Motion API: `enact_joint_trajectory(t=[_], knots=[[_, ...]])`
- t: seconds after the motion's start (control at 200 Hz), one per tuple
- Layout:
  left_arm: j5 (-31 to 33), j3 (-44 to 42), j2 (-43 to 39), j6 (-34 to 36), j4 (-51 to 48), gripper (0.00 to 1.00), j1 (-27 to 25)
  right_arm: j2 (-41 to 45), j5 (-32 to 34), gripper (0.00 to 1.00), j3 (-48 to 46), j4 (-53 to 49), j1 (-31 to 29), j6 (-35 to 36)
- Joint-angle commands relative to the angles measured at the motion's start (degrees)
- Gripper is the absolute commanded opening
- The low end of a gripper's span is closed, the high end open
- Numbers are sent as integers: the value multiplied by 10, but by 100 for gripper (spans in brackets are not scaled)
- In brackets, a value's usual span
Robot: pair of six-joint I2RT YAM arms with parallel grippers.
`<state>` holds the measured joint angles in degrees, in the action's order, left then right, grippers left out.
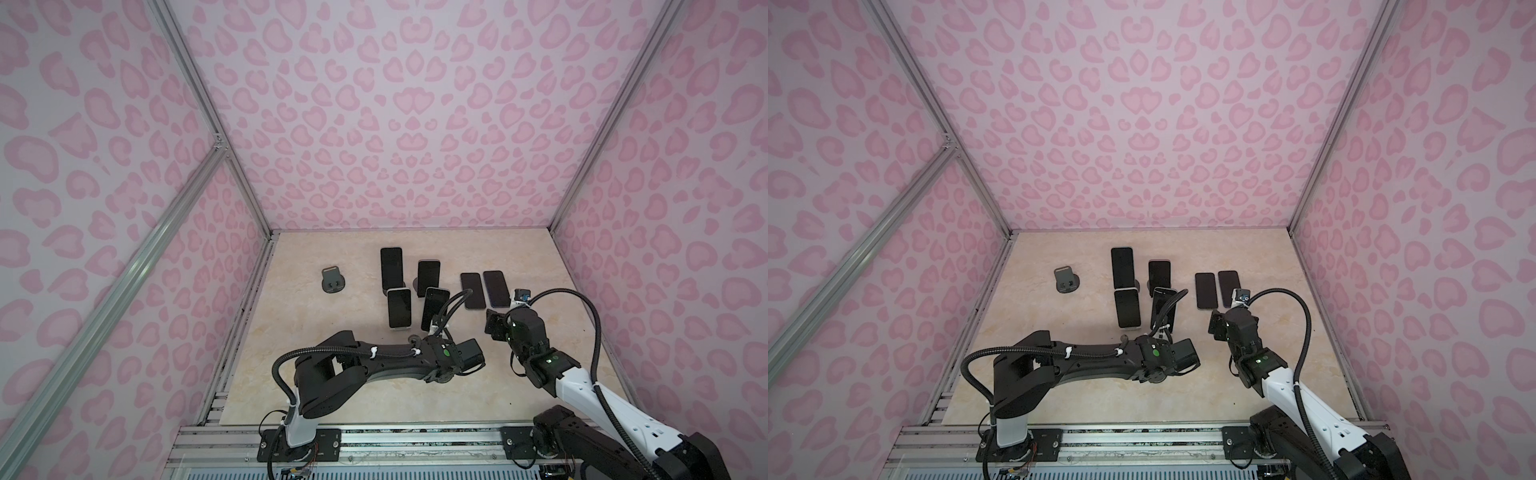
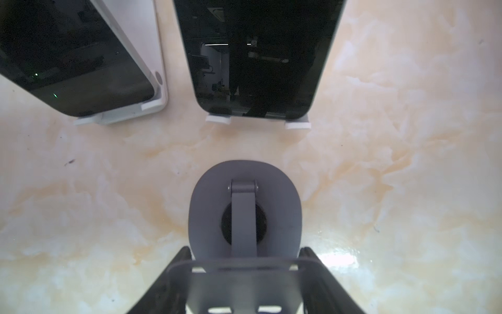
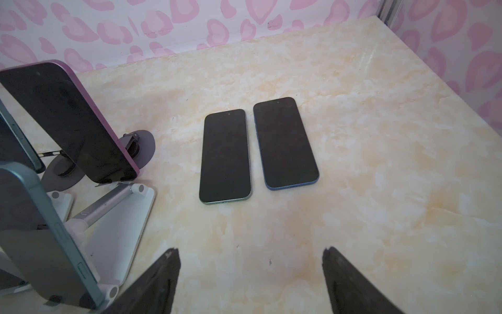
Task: Remove the phone from the phone stand
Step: 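Lower the left gripper and close it on the lighter grey stand's plate, then carry the lighter grey stand with the left gripper toward the dark grey stand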
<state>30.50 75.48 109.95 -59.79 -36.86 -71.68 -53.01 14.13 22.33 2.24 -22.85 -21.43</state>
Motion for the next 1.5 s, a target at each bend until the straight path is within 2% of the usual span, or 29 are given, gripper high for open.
enact_joint_trajectory(t=[0.0, 0.12, 0.285, 0.375, 0.57, 0.695, 1.01, 1.215, 1.495], knots=[[40, -8, -44, 28, -7, 52, -5, 2, 10, 84, 3, 7, 0, 3], [69, -38, -103, 22, -30, 52, -7, 6, 8, 84, 4, 6, -1, 2], [76, -125, -198, -13, -54, 51, -5, 8, 8, 84, 3, 7, -5, 2], [128, -153, -252, -16, -91, 50, -16, 9, 7, 84, 1, 10, -5, 1], [195, -178, -358, 6, -133, 50, -22, 4, 10, 85, -4, 19, -8, -1], [210, -179, -402, 30, -139, 50, -2, 7, 12, 85, -4, 18, -10, -1], [162, -172, -489, 138, -101, 50, 141, 17, 21, 85, -11, 23, -11, -2], [128, -133, -488, 211, -89, 50, 232, 18, 16, 85, -11, 25, -11, -4], [-29, -87, -426, 271, -36, 50, 397, 24, 14, 85, -12, 23, -12, -6]])
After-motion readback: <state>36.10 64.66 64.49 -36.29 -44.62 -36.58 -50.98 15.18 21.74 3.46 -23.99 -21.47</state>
